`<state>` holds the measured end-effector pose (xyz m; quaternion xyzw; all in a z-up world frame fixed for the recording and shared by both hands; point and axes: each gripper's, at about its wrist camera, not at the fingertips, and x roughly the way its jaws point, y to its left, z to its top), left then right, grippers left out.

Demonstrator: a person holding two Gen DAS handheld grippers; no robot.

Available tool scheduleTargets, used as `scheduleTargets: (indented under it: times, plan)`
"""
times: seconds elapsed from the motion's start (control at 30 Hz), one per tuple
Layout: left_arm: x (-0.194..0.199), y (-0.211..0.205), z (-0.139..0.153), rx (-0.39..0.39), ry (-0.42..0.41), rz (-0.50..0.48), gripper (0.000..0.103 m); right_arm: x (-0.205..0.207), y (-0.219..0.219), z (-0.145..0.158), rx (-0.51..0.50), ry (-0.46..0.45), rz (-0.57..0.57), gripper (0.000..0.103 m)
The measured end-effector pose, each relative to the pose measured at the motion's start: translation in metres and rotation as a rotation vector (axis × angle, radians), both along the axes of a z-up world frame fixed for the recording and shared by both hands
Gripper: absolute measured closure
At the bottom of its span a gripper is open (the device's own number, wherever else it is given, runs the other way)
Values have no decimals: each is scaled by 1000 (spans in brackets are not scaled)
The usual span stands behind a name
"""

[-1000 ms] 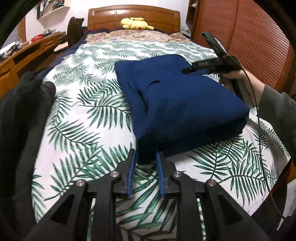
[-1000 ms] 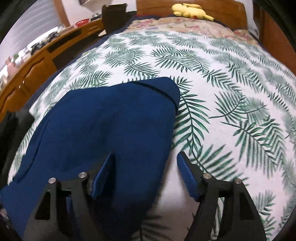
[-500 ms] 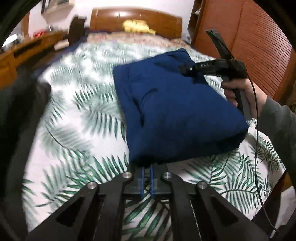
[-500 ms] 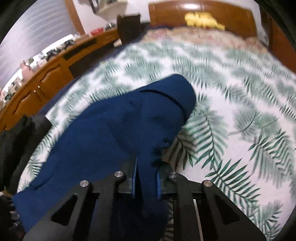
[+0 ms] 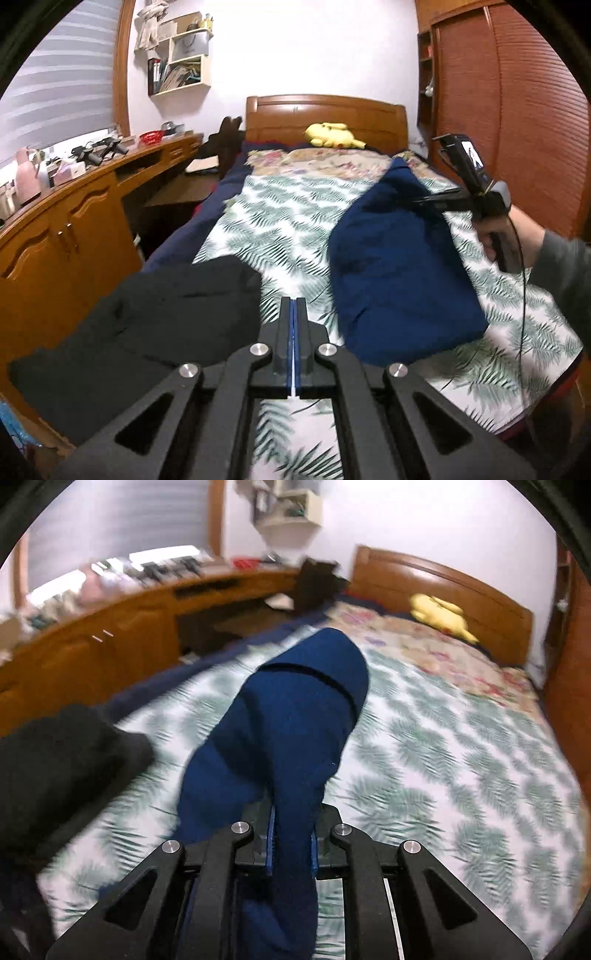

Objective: Fold large clothes
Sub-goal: 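Grasp the folded jacket bundle with the right gripper and lift it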

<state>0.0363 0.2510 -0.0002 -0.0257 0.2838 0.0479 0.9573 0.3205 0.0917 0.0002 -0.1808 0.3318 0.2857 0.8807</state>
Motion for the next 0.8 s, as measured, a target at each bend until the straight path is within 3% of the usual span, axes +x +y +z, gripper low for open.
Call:
scheduleTargets:
  times: [0.13,0.37,0.57,0.8]
  plan:
    - [13,5,-37,-97,77,-66,103,38,-36,-37,-33,86,-93,92]
    - [65,-47,-103,-124,210,-168,94,66,-75,-96,-35,183,-176,92]
    - [99,-81,-129,-139,263,-230,91,70,-90,-116,-20,206,-163,91]
    - [119,-81,-145,-196,311,-243,88,69,-96,-120,0,205,-128,91]
